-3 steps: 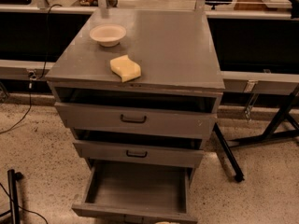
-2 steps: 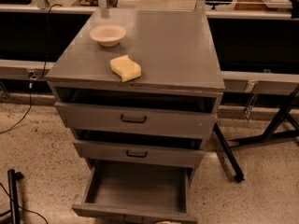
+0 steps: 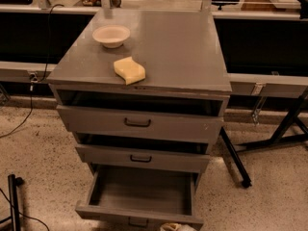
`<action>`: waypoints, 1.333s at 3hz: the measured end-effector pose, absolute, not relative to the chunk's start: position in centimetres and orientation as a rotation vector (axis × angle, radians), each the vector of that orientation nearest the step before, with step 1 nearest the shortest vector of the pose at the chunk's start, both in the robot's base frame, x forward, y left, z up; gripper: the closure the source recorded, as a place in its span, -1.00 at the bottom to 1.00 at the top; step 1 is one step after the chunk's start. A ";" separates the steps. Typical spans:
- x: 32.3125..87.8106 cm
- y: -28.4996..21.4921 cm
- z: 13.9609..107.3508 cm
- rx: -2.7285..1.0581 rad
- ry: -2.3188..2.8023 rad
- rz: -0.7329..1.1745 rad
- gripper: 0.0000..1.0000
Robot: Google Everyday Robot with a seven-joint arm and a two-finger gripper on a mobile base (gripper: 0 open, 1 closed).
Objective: Close bottom drawer
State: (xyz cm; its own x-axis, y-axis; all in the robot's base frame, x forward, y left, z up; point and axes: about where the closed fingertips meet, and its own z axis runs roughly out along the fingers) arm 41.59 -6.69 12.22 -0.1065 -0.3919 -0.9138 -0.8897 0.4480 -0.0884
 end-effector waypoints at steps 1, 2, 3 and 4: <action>42.9 -6.9 12.6 -1.101 1.691 0.599 1.00; 45.1 -7.1 13.3 -1.090 1.675 0.561 1.00; 48.0 -7.5 14.0 -1.073 1.671 0.517 1.00; 55.3 -10.1 14.4 -1.061 1.653 0.421 1.00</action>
Offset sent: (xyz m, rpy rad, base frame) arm 0.0696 -0.0120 0.0243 -0.0184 -0.1018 -0.0729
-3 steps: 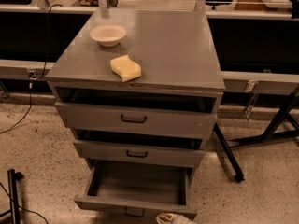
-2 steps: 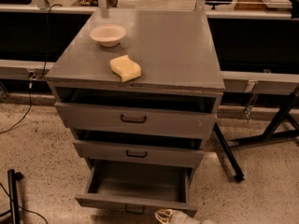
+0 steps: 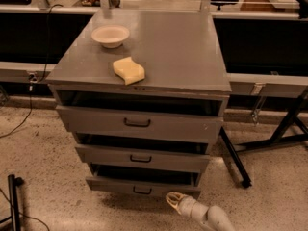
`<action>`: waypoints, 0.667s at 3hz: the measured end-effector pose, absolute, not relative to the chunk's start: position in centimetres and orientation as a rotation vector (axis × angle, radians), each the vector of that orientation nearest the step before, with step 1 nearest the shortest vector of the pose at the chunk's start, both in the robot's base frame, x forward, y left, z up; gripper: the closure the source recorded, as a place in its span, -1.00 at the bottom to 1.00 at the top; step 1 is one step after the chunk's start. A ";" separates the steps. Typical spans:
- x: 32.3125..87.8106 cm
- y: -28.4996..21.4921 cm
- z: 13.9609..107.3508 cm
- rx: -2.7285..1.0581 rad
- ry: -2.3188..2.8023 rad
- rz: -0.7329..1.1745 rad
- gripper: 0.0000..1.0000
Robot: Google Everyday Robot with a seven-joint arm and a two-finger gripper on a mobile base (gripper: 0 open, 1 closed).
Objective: Close bottom drawer
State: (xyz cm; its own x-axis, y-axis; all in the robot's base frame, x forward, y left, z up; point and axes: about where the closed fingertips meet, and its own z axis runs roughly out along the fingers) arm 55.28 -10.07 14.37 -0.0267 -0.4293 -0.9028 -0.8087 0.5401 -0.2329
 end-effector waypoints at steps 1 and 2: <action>55.3 -10.1 14.3 -1.060 1.651 0.419 1.00; 55.7 -10.1 13.9 -1.043 1.623 0.384 1.00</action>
Offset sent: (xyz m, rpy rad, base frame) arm 0.0093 -0.0075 -0.0094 0.0009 -0.0985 -0.0541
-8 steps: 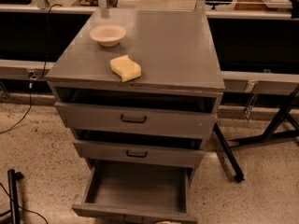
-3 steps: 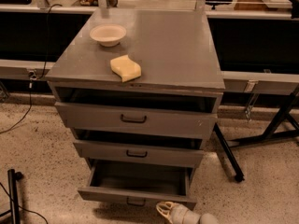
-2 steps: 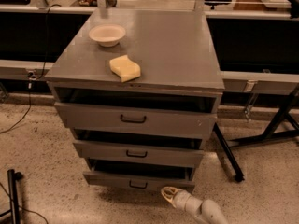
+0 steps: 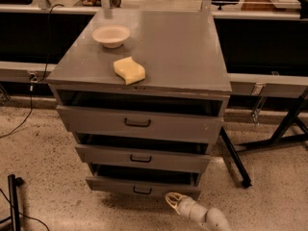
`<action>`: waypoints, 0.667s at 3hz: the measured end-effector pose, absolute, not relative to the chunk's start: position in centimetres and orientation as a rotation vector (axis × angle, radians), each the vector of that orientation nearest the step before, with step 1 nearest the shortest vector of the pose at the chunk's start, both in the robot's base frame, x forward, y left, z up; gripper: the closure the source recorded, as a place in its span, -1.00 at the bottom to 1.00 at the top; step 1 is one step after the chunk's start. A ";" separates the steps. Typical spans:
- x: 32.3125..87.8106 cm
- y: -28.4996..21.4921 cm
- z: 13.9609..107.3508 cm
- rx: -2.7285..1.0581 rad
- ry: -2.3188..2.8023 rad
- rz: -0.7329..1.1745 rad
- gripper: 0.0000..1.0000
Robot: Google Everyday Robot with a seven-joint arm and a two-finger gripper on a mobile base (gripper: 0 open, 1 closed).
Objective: Close bottom drawer
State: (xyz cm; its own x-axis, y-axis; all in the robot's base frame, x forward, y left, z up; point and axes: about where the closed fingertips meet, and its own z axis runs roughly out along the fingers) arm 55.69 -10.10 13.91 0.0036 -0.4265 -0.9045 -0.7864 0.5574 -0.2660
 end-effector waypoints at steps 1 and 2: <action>57.1 -9.8 13.3 -1.031 1.603 0.349 1.00; 58.7 -9.9 13.2 -1.018 1.583 0.315 1.00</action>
Offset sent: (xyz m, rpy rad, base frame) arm 0.0484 -0.0060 -0.0080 -0.0133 -0.1079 -0.0687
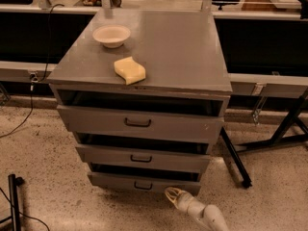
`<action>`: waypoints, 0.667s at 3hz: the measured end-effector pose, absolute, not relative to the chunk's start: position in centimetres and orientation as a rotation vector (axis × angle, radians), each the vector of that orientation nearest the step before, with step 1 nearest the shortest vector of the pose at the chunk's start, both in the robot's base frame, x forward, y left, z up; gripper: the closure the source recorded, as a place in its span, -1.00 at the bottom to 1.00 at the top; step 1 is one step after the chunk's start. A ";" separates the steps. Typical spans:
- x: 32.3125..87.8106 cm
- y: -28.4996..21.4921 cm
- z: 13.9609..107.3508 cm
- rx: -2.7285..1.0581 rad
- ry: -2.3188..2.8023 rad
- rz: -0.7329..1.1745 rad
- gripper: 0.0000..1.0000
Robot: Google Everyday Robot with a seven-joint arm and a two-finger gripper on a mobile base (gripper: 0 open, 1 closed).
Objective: Close bottom drawer
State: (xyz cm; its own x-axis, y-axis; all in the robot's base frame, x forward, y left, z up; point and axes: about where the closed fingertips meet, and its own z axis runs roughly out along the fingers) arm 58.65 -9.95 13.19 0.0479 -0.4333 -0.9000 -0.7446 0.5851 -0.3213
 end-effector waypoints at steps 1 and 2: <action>59.7 -10.6 13.7 -1.016 1.569 0.274 1.00; 60.0 -11.4 14.3 -1.019 1.555 0.251 1.00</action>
Offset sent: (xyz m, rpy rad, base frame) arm 0.0165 -0.0296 0.0198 -0.0432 -0.0813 -0.0370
